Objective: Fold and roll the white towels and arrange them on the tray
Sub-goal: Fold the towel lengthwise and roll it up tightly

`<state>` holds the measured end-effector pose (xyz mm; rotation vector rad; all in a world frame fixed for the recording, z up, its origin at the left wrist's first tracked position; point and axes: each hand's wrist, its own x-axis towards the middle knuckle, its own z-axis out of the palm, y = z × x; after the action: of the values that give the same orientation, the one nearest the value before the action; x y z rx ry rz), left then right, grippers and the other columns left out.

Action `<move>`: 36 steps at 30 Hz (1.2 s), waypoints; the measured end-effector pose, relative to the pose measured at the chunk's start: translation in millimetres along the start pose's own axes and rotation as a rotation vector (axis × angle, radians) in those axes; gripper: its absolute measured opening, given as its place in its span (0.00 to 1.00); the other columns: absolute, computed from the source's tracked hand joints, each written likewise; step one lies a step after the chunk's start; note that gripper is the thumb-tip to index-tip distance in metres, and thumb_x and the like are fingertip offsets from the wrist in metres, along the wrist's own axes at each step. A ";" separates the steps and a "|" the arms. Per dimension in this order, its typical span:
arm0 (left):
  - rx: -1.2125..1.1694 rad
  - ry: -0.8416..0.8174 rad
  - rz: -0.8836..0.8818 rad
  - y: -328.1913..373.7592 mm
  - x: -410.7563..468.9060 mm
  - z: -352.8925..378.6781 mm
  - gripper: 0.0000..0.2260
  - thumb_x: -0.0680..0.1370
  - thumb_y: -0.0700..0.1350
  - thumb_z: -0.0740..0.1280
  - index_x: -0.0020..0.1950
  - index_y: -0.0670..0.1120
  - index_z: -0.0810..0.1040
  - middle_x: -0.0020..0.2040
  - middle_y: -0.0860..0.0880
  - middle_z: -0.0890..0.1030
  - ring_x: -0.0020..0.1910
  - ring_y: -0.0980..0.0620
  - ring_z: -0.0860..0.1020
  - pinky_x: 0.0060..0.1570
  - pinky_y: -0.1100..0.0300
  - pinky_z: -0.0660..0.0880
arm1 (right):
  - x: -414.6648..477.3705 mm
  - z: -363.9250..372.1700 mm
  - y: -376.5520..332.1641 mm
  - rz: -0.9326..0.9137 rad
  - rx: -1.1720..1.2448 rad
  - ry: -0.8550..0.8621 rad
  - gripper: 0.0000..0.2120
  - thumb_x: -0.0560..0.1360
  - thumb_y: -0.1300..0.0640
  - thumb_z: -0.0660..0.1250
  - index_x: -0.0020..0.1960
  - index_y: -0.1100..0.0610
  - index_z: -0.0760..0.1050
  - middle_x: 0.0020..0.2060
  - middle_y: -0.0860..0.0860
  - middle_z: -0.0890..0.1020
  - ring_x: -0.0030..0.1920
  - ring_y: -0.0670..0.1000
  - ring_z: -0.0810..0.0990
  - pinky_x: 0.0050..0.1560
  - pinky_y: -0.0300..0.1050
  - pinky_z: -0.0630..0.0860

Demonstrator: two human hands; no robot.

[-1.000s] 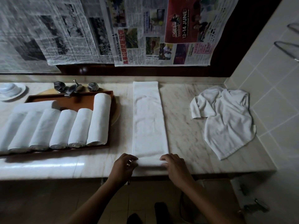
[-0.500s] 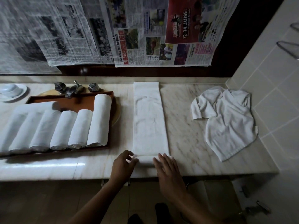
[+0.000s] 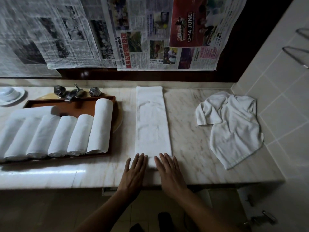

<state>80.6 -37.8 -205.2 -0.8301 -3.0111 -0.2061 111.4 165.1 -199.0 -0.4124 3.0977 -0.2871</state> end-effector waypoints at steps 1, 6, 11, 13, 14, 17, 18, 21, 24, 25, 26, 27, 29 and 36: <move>-0.004 -0.010 0.017 -2.7 3.2 -2.3 0.43 0.65 0.38 0.77 0.78 0.40 0.64 0.75 0.40 0.73 0.74 0.40 0.72 0.73 0.42 0.60 | 4.5 -1.1 3.1 -0.007 -0.006 -0.009 0.39 0.70 0.62 0.70 0.80 0.56 0.62 0.76 0.58 0.69 0.76 0.62 0.67 0.76 0.61 0.54; -0.014 -0.153 0.071 -16.7 5.4 -11.6 0.44 0.58 0.41 0.83 0.73 0.41 0.72 0.65 0.44 0.80 0.63 0.45 0.80 0.61 0.46 0.79 | 5.1 -10.9 16.8 -0.078 0.037 -0.069 0.41 0.64 0.67 0.76 0.75 0.54 0.70 0.67 0.53 0.78 0.66 0.56 0.79 0.69 0.56 0.73; -0.141 -0.088 0.131 -18.0 -18.0 -22.8 0.26 0.71 0.44 0.69 0.69 0.44 0.71 0.64 0.47 0.79 0.62 0.47 0.79 0.55 0.49 0.78 | -12.3 -11.4 24.8 -0.065 0.212 -0.091 0.30 0.76 0.66 0.69 0.76 0.53 0.69 0.71 0.51 0.76 0.70 0.53 0.74 0.71 0.48 0.70; -0.220 -0.094 0.107 -18.3 -24.3 -23.4 0.21 0.75 0.45 0.62 0.69 0.47 0.71 0.66 0.49 0.76 0.63 0.48 0.76 0.56 0.51 0.75 | -20.0 -14.2 23.5 -0.013 0.310 -0.111 0.24 0.80 0.60 0.68 0.75 0.53 0.70 0.71 0.51 0.75 0.71 0.52 0.73 0.71 0.44 0.69; -0.261 -0.097 0.094 -19.1 -25.8 -23.0 0.20 0.76 0.45 0.62 0.68 0.48 0.72 0.66 0.51 0.75 0.63 0.49 0.76 0.55 0.53 0.73 | -23.1 -16.0 23.6 0.008 0.351 -0.110 0.23 0.80 0.57 0.68 0.74 0.52 0.72 0.71 0.50 0.75 0.70 0.51 0.73 0.71 0.43 0.70; -0.352 -0.079 0.065 -21.7 -27.2 -22.2 0.18 0.77 0.44 0.68 0.67 0.51 0.73 0.62 0.54 0.72 0.56 0.50 0.76 0.48 0.56 0.71 | -28.2 -17.6 25.9 0.039 0.435 -0.111 0.20 0.79 0.54 0.70 0.70 0.51 0.75 0.69 0.48 0.75 0.70 0.47 0.74 0.69 0.40 0.72; -0.369 -0.082 0.050 -22.2 -27.0 -21.6 0.18 0.78 0.44 0.68 0.68 0.52 0.73 0.61 0.54 0.71 0.53 0.51 0.75 0.47 0.56 0.71 | -28.4 -17.5 26.9 0.045 0.440 -0.103 0.19 0.79 0.53 0.70 0.69 0.51 0.76 0.69 0.47 0.74 0.69 0.46 0.73 0.69 0.39 0.71; -0.424 -0.100 -0.047 -25.7 -21.5 -21.1 0.16 0.80 0.52 0.65 0.68 0.53 0.75 0.60 0.54 0.72 0.54 0.50 0.74 0.50 0.54 0.73 | -27.7 -13.4 32.1 0.064 0.416 -0.041 0.16 0.78 0.52 0.70 0.65 0.51 0.80 0.65 0.48 0.73 0.63 0.48 0.75 0.62 0.40 0.74; -0.477 -0.181 -0.121 -27.7 -13.6 -25.5 0.23 0.79 0.62 0.57 0.68 0.53 0.78 0.59 0.52 0.74 0.56 0.49 0.73 0.54 0.53 0.73 | -24.8 -13.7 34.9 0.062 0.365 -0.015 0.14 0.80 0.53 0.67 0.65 0.48 0.80 0.57 0.45 0.73 0.56 0.48 0.74 0.56 0.46 0.76; -0.525 -0.184 -0.151 -27.8 -11.7 -27.9 0.21 0.79 0.61 0.61 0.67 0.52 0.78 0.59 0.52 0.75 0.56 0.50 0.74 0.54 0.55 0.73 | -23.2 -14.2 35.9 0.067 0.356 -0.005 0.14 0.81 0.52 0.65 0.64 0.47 0.80 0.56 0.44 0.74 0.55 0.49 0.73 0.55 0.47 0.75; -0.590 -0.170 -0.190 -27.7 -10.2 -29.8 0.17 0.80 0.57 0.66 0.66 0.51 0.78 0.58 0.52 0.76 0.55 0.52 0.75 0.53 0.59 0.73 | -21.5 -15.9 36.3 0.081 0.349 0.001 0.14 0.80 0.52 0.63 0.63 0.47 0.81 0.55 0.44 0.75 0.55 0.50 0.73 0.55 0.48 0.74; -0.656 -0.152 -0.232 -27.4 -9.3 -31.8 0.14 0.80 0.53 0.70 0.64 0.52 0.78 0.57 0.53 0.77 0.53 0.54 0.76 0.50 0.63 0.72 | -18.6 -17.9 36.2 0.100 0.343 0.001 0.15 0.80 0.52 0.62 0.62 0.46 0.82 0.54 0.43 0.76 0.55 0.50 0.73 0.54 0.48 0.72; -0.774 -0.143 -0.321 -27.3 -7.2 -34.9 0.10 0.79 0.48 0.73 0.59 0.54 0.77 0.54 0.53 0.78 0.48 0.57 0.78 0.45 0.67 0.72 | -13.0 -21.4 34.6 0.148 0.331 -0.023 0.17 0.80 0.49 0.58 0.61 0.45 0.82 0.54 0.43 0.77 0.57 0.50 0.73 0.55 0.48 0.69; -0.949 -0.155 -0.530 -21.9 3.1 -49.3 0.05 0.75 0.53 0.73 0.48 0.54 0.82 0.47 0.50 0.83 0.44 0.55 0.81 0.44 0.62 0.75 | -4.2 -20.1 13.8 0.237 0.310 0.157 0.17 0.75 0.60 0.66 0.61 0.48 0.81 0.54 0.45 0.79 0.55 0.52 0.76 0.53 0.50 0.76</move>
<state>65.7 -61.3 -158.9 0.0318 -3.1095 -1.7097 111.3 182.9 -181.9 -0.0169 3.1260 -0.8123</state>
